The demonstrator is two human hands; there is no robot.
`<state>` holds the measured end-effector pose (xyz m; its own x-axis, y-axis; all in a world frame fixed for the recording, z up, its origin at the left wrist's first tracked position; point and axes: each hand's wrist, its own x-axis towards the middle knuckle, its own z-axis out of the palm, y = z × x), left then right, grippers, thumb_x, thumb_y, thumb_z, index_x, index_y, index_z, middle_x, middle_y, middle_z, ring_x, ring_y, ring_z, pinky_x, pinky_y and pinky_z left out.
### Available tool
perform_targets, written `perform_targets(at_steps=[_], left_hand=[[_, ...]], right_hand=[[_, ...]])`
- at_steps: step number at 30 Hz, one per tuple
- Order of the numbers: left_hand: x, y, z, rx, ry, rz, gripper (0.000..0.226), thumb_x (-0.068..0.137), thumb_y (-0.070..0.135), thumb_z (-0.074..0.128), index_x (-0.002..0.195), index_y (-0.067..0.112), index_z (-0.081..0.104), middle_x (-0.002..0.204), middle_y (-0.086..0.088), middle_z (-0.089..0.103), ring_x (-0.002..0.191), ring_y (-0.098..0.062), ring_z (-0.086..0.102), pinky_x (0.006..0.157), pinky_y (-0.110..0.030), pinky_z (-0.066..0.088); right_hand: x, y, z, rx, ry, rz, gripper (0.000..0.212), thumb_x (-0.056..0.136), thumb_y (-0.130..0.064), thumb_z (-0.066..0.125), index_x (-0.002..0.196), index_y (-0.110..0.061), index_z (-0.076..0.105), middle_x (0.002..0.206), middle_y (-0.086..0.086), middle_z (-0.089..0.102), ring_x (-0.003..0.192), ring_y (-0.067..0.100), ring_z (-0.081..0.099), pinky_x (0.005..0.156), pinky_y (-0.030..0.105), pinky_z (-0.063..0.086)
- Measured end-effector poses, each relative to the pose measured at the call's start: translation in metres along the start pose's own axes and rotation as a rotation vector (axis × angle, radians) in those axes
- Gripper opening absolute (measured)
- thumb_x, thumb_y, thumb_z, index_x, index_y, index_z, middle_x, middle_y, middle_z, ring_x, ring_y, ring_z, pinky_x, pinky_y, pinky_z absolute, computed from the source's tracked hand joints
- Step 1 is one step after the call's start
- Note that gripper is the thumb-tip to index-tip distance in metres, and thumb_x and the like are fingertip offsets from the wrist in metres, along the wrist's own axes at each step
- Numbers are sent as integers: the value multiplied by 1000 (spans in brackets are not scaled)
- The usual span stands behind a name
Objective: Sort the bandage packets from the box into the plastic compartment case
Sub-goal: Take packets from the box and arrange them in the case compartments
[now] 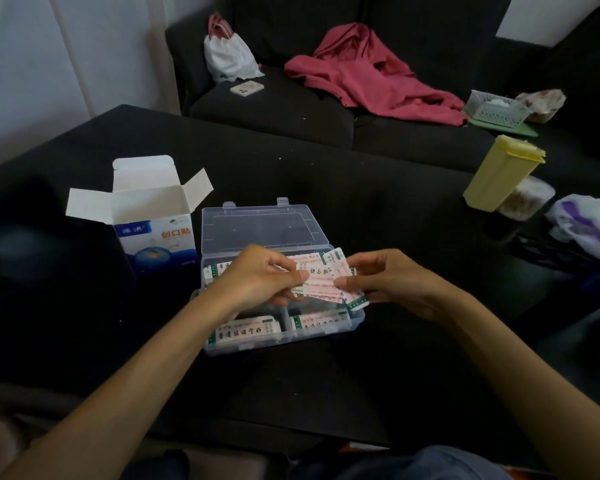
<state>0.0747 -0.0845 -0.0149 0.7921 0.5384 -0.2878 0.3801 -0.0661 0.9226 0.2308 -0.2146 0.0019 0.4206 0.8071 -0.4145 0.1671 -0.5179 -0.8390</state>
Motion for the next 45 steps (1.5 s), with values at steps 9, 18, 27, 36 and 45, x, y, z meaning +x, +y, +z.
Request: perform_targets(at_steps=[9, 18, 27, 36, 45], left_hand=[[2, -2, 0, 49, 32, 10, 22, 81, 25, 71, 100, 15, 68, 88, -2, 71, 66, -8, 67, 57, -17, 55], [0, 1, 0, -99, -20, 5, 19, 77, 22, 74, 94, 18, 69, 82, 1, 74, 71, -7, 71, 56, -14, 52], [-2, 1, -3, -99, -3, 25, 9, 79, 17, 72, 84, 22, 66, 75, 5, 72, 67, -5, 70, 55, -13, 53], [-2, 2, -5, -190, 25, 30, 18, 86, 13, 64, 104, 17, 65, 86, 1, 72, 71, -7, 71, 57, -14, 54], [-3, 4, -3, -293, -5, 14, 23, 88, 32, 59, 107, 20, 64, 85, 0, 74, 75, -10, 72, 62, -19, 57]], right_hand=[[2, 2, -4, 74, 70, -41, 24, 74, -13, 72, 96, -21, 63, 85, 3, 74, 79, 13, 71, 66, 22, 56], [0, -5, 5, -114, -23, -169, 17, 93, -25, 51, 102, -34, 61, 95, -7, 67, 83, 1, 65, 65, 15, 50], [2, -8, -9, 49, 202, -178, 22, 91, -26, 54, 111, -21, 60, 96, -1, 72, 87, 8, 69, 75, 23, 53], [-1, -14, -3, 1, 68, -85, 19, 74, -33, 66, 79, -14, 68, 89, -2, 72, 90, 9, 67, 76, 25, 53], [5, -11, 10, 72, 187, -104, 17, 77, -17, 71, 85, -8, 59, 78, 5, 72, 70, 13, 71, 57, 19, 55]])
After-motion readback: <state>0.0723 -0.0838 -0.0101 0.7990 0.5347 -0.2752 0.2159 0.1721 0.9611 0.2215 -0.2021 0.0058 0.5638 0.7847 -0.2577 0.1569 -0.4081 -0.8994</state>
